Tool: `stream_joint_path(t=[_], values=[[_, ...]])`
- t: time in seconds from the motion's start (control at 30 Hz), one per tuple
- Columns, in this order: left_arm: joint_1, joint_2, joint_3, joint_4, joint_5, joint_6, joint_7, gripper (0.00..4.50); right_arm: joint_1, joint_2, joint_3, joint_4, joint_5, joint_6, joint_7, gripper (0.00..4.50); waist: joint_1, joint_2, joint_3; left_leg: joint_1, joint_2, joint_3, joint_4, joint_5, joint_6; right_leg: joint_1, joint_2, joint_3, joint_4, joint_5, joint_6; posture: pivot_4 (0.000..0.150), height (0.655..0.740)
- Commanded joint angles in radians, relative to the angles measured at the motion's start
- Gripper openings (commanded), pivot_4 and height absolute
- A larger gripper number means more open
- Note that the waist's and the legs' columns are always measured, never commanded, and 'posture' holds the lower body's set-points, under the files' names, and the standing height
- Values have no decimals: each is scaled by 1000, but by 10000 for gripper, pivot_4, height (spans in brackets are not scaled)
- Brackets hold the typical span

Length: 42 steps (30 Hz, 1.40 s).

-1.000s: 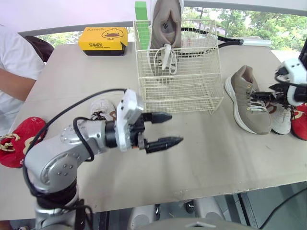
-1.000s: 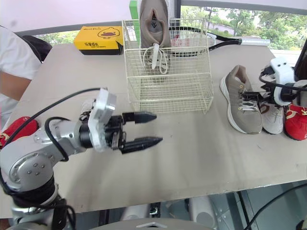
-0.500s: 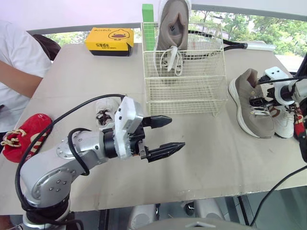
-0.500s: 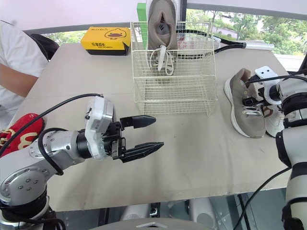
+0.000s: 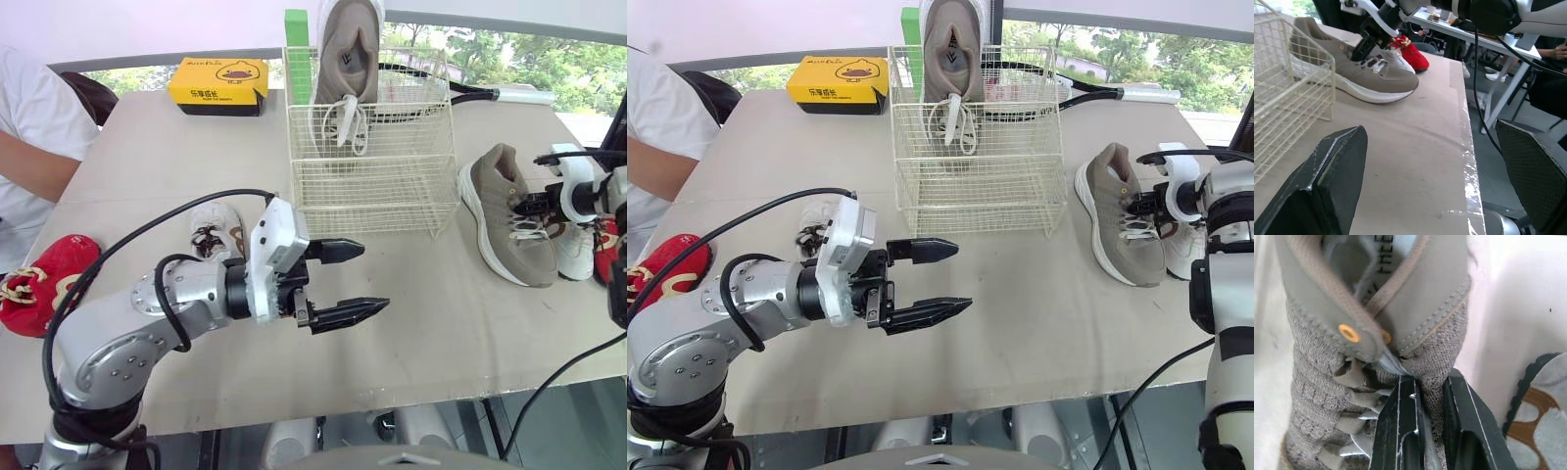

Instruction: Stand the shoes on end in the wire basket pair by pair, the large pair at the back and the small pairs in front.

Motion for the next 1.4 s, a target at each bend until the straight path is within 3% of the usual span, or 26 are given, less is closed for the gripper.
stream_joint_path(t=[0.03, 0.13, 0.23, 0.37, 0.53, 0.87, 1.17, 1.4], values=[[-14, 15, -20, 2, 11, -36, -25, 45000, 8, -67, -141, -208, 101, 70, -32, 91, -2, 4, 2, 0, 0, 1, 0, 0, 0, 0, 0, 1, 0, 0, 0, 1500, 7400], [-17, 5, -35, 23, 33, -62, -25, 45000, 76, -63, -333, -582, 231, 169, -103, 91, 2, 15, 9, -2, -1, 1, 0, 0, 0, -2, 0, 1, 0, 0, 1, 1500, 7400], [25, -28, -8, 39, 69, -125, -1, 45000, 77, 18, -438, -878, 320, 188, -207, 91, -4, 19, 11, -3, 0, 1, -2, 0, 0, -5, 2, 2, 1, 2, 6, 1500, 7400], [119, -135, 35, 39, 136, -290, 3, 45000, -31, 200, -524, -999, 410, 16, -343, 91, -19, 19, 11, -1, 2, -1, -5, 0, 0, -6, 5, 1, 1, 2, 5, 1500, 7400], [243, -209, 127, 17, 86, -374, 52, 45000, -134, 306, -420, -879, 325, -290, -417, 91, -17, 18, 11, -2, 2, 0, -6, 0, 0, -6, 4, 0, 0, 2, 4, 1500, 7400], [531, -265, 204, -129, 163, -555, 83, 45000, -227, 414, -296, -512, 203, -841, -424, 91, -18, 18, 11, -5, 1, 4, -8, -1, 2, -5, -2, 2, -10, 3, 5, 1500, 7400], [640, -264, 178, -181, 217, -635, 92, 45000, -287, 465, -269, -238, 166, -1071, -432, 91, -22, 18, 11, -3, 2, 3, -18, -1, 1, -6, -1, 0, -13, 3, 5, 1500, 7400], [613, -279, 174, -146, 279, -725, 77, 45000, -178, 498, -250, -149, 146, -1148, -425, 91, -23, 14, 8, 1, 2, 4, -17, 0, 1, -2, -1, 1, -13, 1, 1, 1500, 7400]])
